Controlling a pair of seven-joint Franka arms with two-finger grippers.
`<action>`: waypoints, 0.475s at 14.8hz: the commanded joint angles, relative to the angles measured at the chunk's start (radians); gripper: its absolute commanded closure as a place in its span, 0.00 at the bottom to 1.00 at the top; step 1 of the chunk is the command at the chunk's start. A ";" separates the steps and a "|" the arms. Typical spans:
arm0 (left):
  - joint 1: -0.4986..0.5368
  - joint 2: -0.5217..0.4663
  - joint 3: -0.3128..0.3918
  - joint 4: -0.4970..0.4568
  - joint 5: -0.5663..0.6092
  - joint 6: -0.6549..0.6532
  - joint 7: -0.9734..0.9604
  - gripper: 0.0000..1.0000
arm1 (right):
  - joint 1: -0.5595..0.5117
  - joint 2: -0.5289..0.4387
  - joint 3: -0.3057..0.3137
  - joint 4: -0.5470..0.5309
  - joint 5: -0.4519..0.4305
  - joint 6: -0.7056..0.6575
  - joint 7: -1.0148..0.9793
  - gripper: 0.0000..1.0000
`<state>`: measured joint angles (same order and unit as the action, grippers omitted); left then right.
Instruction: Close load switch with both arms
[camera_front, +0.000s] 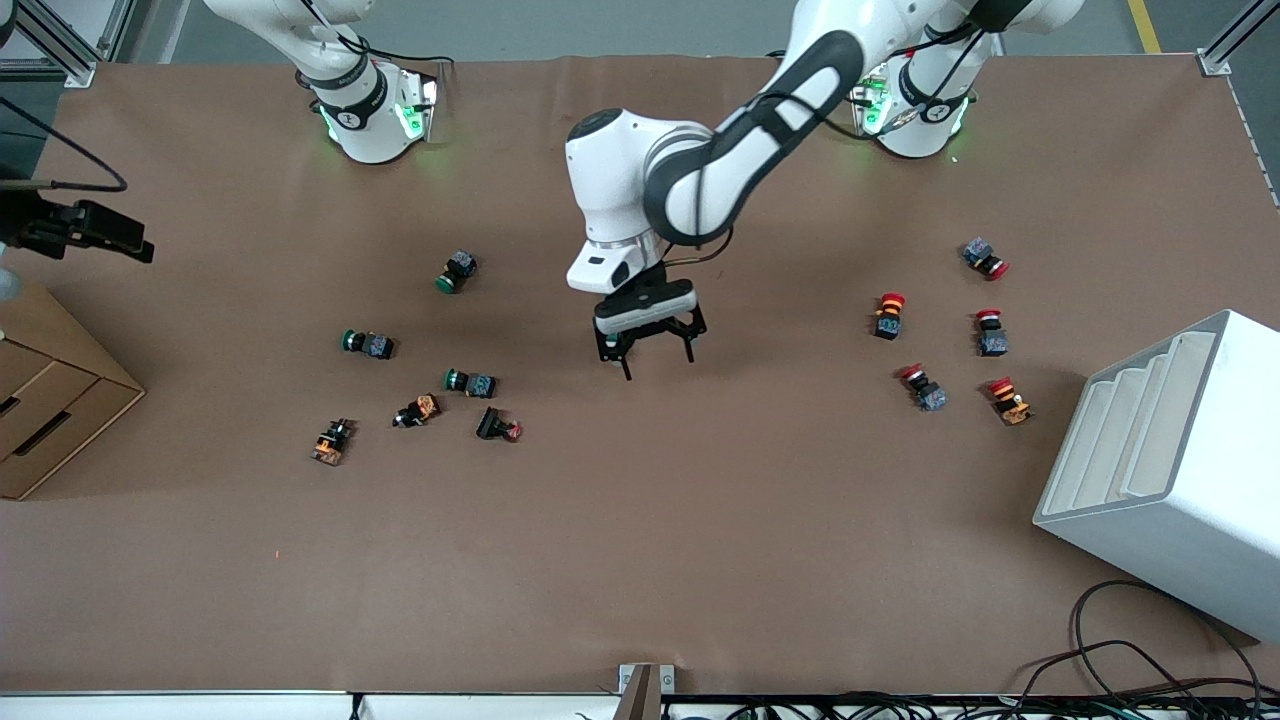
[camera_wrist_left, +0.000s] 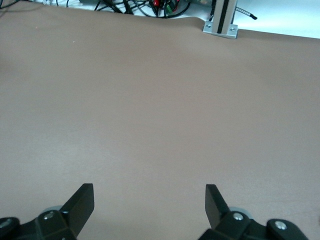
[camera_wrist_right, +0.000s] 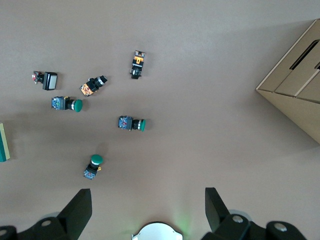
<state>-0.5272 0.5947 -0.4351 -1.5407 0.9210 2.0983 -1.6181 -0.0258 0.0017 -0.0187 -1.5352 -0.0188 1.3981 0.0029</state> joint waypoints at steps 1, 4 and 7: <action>0.096 -0.128 -0.005 -0.006 -0.201 -0.018 0.198 0.01 | 0.000 -0.130 0.005 -0.132 -0.001 0.032 -0.007 0.00; 0.211 -0.263 -0.005 -0.006 -0.379 -0.092 0.416 0.00 | 0.007 -0.178 0.011 -0.158 -0.001 0.027 -0.007 0.00; 0.338 -0.357 -0.002 0.014 -0.589 -0.208 0.665 0.00 | 0.006 -0.195 0.010 -0.157 -0.001 0.028 -0.007 0.00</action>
<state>-0.2516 0.3098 -0.4338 -1.5137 0.4411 1.9680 -1.0860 -0.0230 -0.1565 -0.0092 -1.6486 -0.0188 1.4018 0.0025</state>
